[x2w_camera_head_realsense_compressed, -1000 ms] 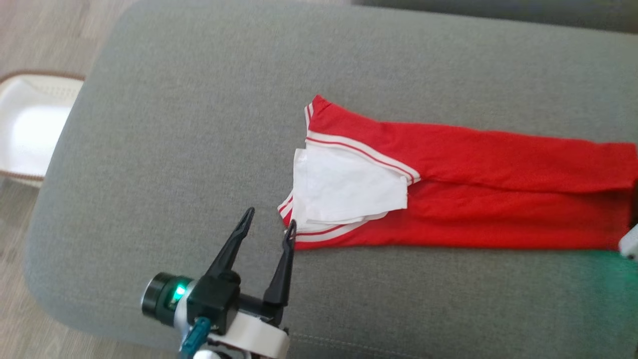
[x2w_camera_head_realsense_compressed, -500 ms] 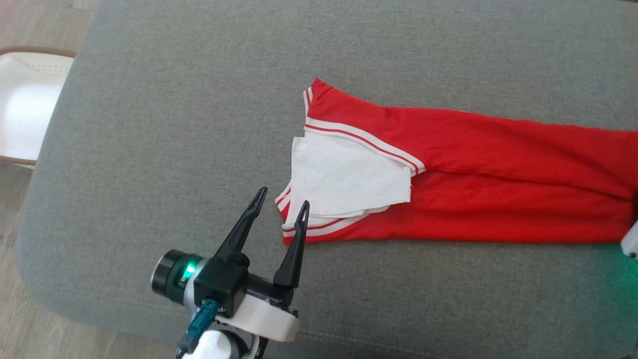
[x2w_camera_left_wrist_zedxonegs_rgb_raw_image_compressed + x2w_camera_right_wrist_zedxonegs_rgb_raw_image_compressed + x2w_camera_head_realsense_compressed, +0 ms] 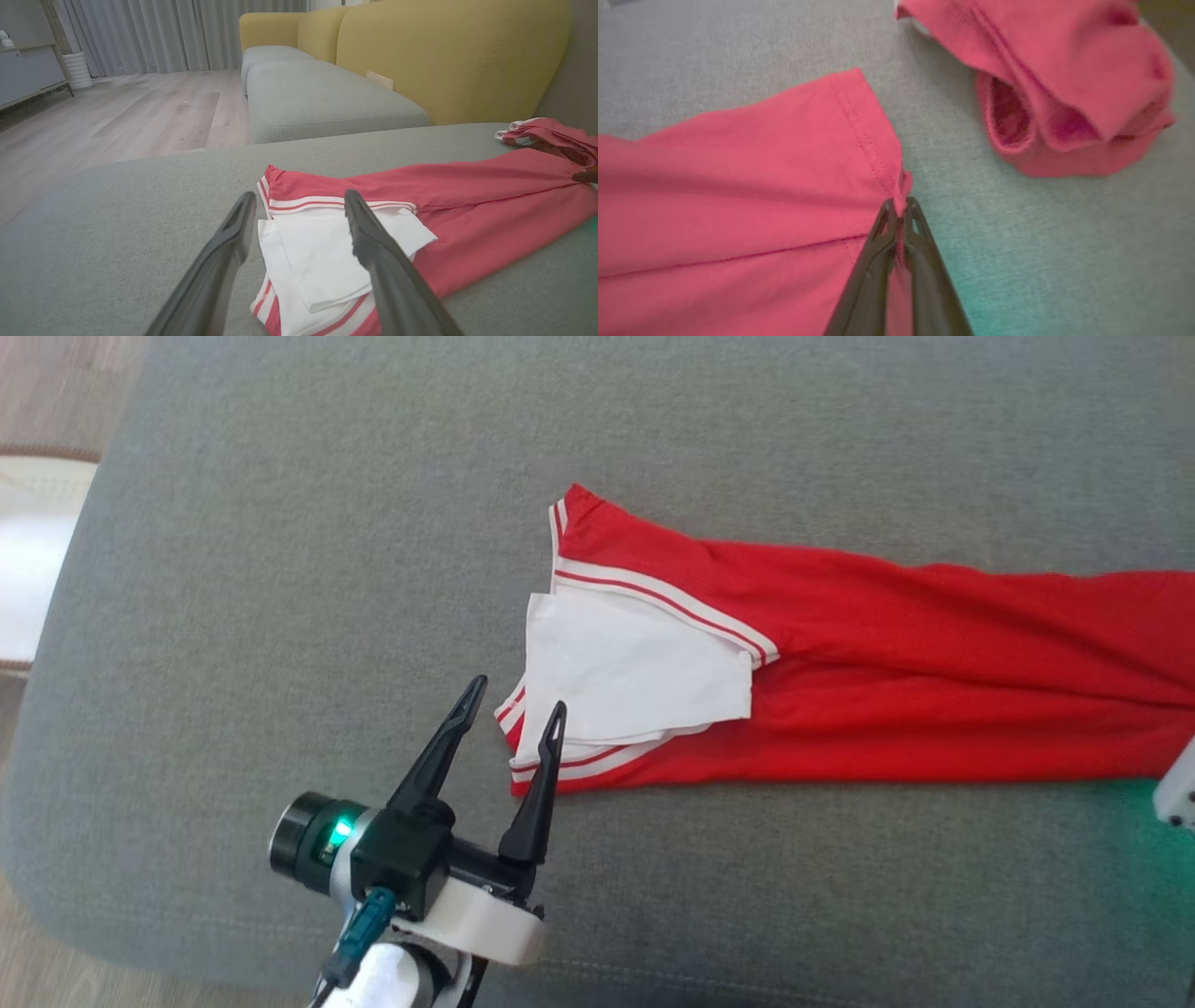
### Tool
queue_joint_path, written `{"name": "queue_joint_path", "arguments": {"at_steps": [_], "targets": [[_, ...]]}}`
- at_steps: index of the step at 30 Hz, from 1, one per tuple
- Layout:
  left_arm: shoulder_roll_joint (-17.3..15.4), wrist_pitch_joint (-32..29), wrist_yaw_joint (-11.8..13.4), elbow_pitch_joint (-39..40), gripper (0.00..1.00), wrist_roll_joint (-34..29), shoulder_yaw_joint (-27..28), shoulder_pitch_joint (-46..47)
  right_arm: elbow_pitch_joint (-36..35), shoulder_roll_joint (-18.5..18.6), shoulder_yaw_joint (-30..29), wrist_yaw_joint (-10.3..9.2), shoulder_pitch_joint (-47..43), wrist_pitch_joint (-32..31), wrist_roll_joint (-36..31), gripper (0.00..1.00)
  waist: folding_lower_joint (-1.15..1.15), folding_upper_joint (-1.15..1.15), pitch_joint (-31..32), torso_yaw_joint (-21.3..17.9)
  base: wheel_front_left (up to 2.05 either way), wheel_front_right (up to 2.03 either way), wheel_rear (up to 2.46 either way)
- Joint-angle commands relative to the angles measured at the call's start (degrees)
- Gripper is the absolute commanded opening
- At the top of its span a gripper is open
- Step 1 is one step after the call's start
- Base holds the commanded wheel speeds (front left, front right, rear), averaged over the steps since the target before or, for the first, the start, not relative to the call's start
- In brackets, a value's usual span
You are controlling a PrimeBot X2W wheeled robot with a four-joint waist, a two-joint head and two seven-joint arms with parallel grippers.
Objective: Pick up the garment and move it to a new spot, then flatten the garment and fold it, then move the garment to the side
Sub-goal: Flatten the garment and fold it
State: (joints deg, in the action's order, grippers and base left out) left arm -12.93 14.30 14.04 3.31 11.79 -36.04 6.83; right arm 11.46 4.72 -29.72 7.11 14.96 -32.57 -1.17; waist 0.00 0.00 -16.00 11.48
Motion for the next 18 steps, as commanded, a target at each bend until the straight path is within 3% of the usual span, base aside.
{"name": "queue_joint_path", "arguments": {"at_steps": [1, 10, 18], "targets": [[-0.41, 0.7, -0.37, 1.56, 1.0, -0.48, 2.4, 1.21, -3.71, 2.02, 1.41, 0.37, 0.06, 0.7, -0.28, 0.0, 0.0, 0.0, 0.87, -0.78, 0.0, 0.0, 0.0], [-0.43, 0.7, -0.99, 1.12, 1.0, -0.64, 2.67, -0.59, -13.68, 6.75, 2.52, 0.37, -3.17, -1.22, -0.78, 0.0, 0.0, 0.0, 4.38, -3.42, 0.0, 0.0, 0.0], [-0.25, 0.7, -1.7, 0.27, 1.0, -0.39, 2.35, -1.61, -23.1, 2.43, 10.85, 0.37, -3.0, -2.95, 1.76, 0.0, 0.0, 0.0, 7.07, -2.48, 0.0, 0.0, 0.0]]}}
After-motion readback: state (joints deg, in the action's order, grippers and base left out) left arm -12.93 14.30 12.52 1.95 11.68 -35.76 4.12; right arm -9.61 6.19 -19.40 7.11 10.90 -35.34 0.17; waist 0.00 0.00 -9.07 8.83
